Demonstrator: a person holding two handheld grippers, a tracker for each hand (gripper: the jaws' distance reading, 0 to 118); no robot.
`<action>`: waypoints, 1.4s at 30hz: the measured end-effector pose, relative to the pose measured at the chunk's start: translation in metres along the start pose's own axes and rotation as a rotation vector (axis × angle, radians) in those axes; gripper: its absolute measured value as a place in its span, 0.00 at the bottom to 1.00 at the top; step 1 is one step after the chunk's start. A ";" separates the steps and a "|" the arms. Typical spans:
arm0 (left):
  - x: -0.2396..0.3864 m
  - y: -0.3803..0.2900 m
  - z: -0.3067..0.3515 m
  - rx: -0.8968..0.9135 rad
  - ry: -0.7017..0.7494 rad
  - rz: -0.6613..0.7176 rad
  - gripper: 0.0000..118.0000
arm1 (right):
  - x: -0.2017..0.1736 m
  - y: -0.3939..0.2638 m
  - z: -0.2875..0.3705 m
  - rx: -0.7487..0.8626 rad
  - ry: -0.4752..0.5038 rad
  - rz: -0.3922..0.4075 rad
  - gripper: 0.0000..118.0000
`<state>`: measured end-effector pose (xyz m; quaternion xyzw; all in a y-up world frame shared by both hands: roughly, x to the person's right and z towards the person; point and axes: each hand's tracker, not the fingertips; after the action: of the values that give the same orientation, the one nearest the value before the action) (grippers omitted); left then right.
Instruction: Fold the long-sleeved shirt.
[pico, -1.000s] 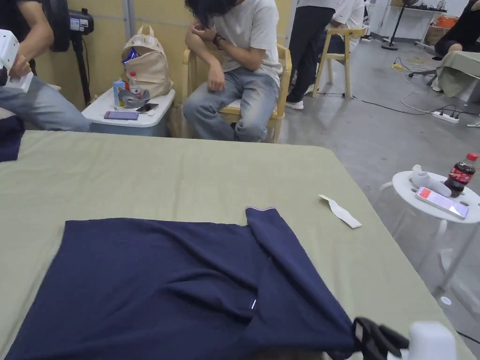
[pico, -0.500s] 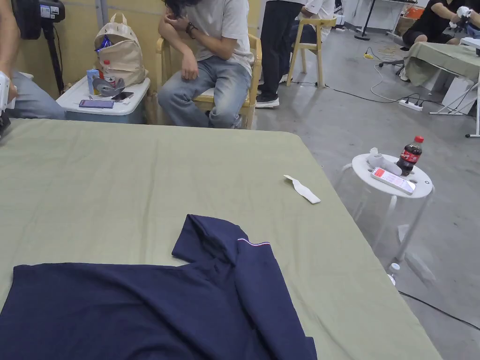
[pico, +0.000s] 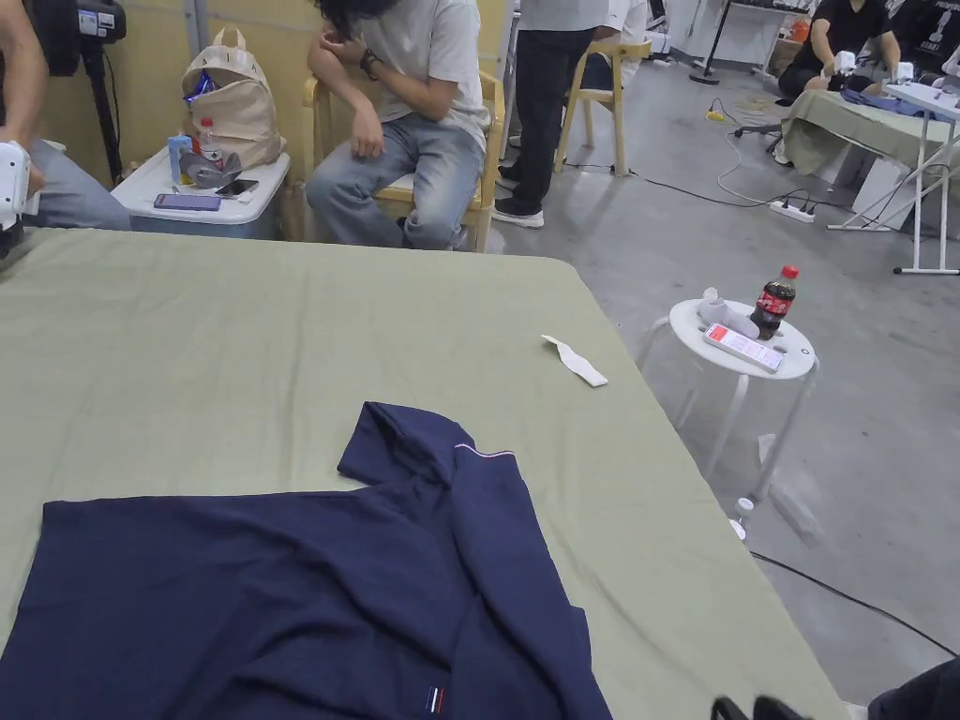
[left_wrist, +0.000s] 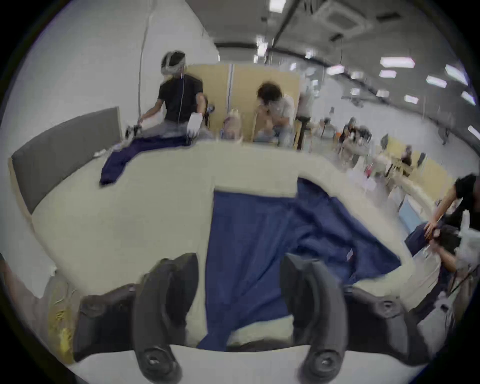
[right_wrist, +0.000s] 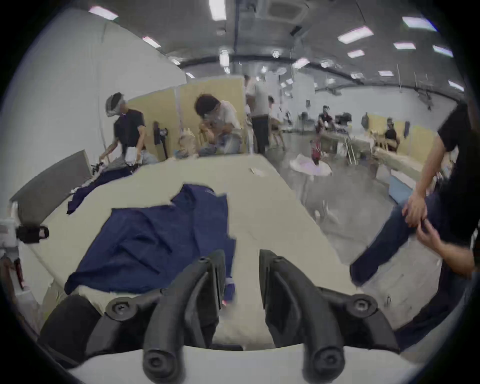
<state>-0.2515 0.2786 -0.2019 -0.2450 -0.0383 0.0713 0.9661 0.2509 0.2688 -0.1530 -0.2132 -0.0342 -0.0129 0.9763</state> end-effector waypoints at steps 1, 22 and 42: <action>-0.003 0.002 0.005 0.052 -0.038 0.005 0.15 | -0.008 0.011 0.001 0.031 0.035 0.016 0.26; -0.052 -0.079 -0.018 -0.305 0.047 0.029 0.74 | -0.042 -0.030 0.006 -0.043 0.197 -0.056 0.00; -0.049 -0.093 -0.028 -0.256 0.053 0.117 0.04 | 0.005 -0.073 -0.021 -0.240 0.114 0.031 0.43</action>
<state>-0.2859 0.1771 -0.1841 -0.3696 -0.0073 0.1154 0.9219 0.2541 0.1936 -0.1411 -0.3278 0.0263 -0.0140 0.9443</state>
